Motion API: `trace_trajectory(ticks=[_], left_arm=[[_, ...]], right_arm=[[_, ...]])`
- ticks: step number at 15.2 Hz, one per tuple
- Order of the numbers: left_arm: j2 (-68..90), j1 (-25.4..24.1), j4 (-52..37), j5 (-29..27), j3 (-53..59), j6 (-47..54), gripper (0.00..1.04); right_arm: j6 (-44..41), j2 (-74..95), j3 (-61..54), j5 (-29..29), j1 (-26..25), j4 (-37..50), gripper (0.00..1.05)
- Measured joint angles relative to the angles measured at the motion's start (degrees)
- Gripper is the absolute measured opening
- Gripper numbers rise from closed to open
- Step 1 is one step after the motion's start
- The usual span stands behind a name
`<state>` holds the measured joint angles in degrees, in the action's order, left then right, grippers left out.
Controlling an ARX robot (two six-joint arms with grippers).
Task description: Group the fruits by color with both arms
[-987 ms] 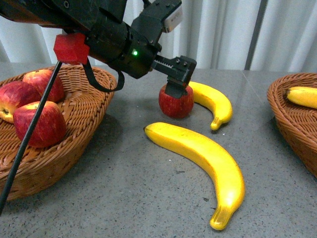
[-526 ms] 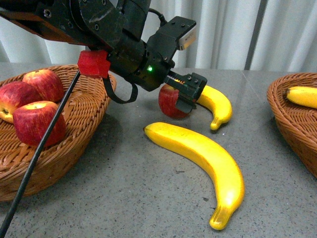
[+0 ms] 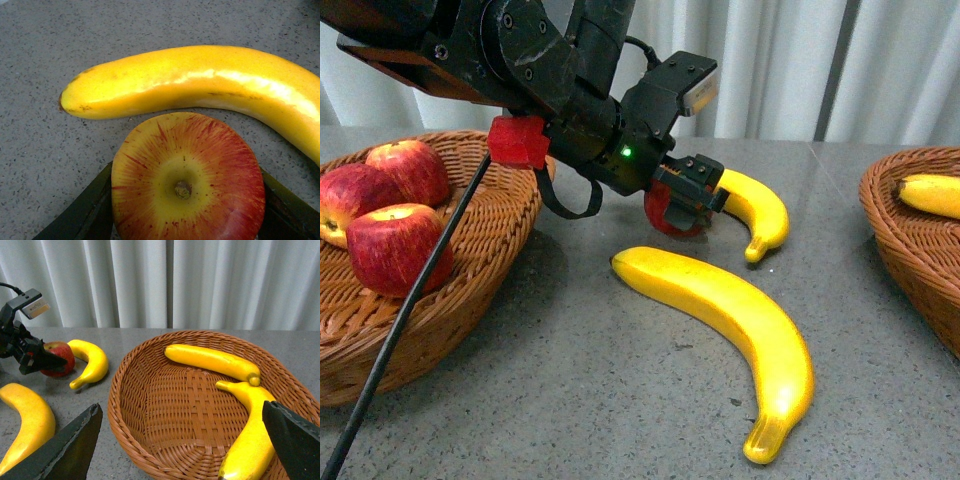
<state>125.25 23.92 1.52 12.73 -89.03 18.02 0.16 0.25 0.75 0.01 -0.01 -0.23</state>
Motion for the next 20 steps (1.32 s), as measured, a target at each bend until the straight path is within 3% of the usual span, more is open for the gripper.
trace_trajectory(ticks=[5, 8, 9, 15, 19, 20], left_arm=[[-9.73, -1.99, -2.56, -11.61, 3.93, -8.85, 0.66], [-21.94, -6.64, -3.02, -18.82, 11.58, -16.52, 0.66], [-28.17, -10.38, -3.41, -19.98, 19.1, -19.43, 0.66], [-35.32, -16.39, -8.74, -17.84, 34.88, -19.98, 0.66], [-32.57, -17.31, -11.26, -14.73, 33.05, -18.4, 0.66], [-31.65, -16.87, -11.37, -14.05, 32.57, -17.81, 0.74]], right_arm=[[0.0, 0.0, 0.0, 0.0, 0.0, 0.0, 0.98], [0.0, 0.0, 0.0, 0.0, 0.0, 0.0, 0.98], [0.0, 0.0, 0.0, 0.0, 0.0, 0.0, 0.98], [0.0, 0.0, 0.0, 0.0, 0.0, 0.02, 0.98], [0.0, 0.0, 0.0, 0.0, 0.0, 0.0, 0.98], [0.0, 0.0, 0.0, 0.0, 0.0, 0.0, 0.98]])
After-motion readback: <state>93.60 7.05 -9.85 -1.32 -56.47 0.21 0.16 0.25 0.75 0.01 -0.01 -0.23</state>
